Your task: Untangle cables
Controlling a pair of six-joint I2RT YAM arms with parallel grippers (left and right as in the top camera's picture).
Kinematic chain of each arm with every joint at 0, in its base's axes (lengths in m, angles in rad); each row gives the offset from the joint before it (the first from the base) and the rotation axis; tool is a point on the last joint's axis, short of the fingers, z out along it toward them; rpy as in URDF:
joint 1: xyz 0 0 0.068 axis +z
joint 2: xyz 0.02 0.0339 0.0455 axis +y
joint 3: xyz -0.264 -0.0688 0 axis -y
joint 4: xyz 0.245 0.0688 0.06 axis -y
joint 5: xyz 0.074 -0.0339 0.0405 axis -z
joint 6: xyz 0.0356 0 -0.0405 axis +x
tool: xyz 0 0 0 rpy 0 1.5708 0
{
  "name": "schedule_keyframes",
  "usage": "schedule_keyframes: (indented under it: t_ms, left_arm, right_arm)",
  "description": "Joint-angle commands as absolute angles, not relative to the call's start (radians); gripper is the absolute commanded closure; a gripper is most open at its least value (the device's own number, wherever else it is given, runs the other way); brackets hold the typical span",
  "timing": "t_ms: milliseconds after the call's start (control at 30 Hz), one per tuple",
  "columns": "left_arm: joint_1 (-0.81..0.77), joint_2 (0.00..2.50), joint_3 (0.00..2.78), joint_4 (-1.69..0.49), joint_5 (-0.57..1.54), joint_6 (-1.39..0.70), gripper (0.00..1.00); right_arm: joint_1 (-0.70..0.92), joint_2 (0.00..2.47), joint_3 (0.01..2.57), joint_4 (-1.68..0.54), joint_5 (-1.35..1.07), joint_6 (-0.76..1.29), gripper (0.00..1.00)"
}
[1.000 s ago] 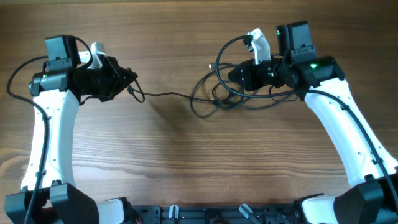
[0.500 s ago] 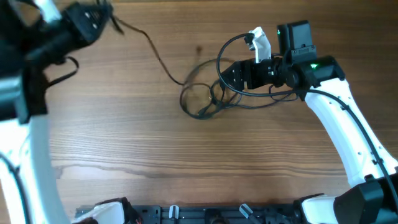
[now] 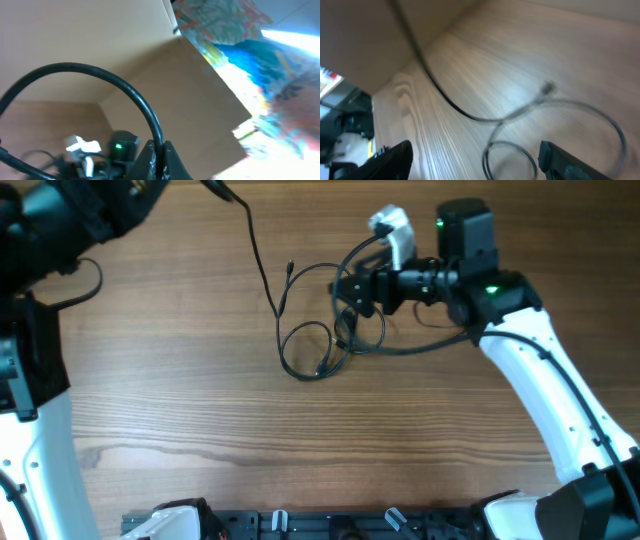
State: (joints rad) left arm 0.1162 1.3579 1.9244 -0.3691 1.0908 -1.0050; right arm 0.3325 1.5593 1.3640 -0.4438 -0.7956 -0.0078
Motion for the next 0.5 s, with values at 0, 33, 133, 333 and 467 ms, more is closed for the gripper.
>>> schedule_keyframes:
  t_ms: [0,33,133,333,467]
  left_arm:
    - [0.057,1.359,1.935,-0.377,1.144,-1.121,0.96]
    - [0.04,1.359,1.935,-0.389,1.145,-1.131,0.96]
    - [0.01,1.359,1.935,-0.408,1.144,-1.164,0.96]
    - [-0.011,1.359,1.935,-0.408,1.146,-1.213,0.96]
    - [-0.011,1.359,1.935,-0.408,1.157,-1.213,0.96]
  right_arm:
    - [0.408,1.554,1.377,-0.344,-0.866,-0.053,0.15]
    - [0.425,1.554,1.377,-0.303,-0.866,-0.053,0.15]
    - [0.45,1.554,1.377,-0.215,-0.834,-0.051,0.15]
    - [0.454,1.564,1.377,-0.101,-0.752,-0.036,0.16]
    - [0.457,1.624,1.377,-0.062,-0.737,-0.007,0.19]
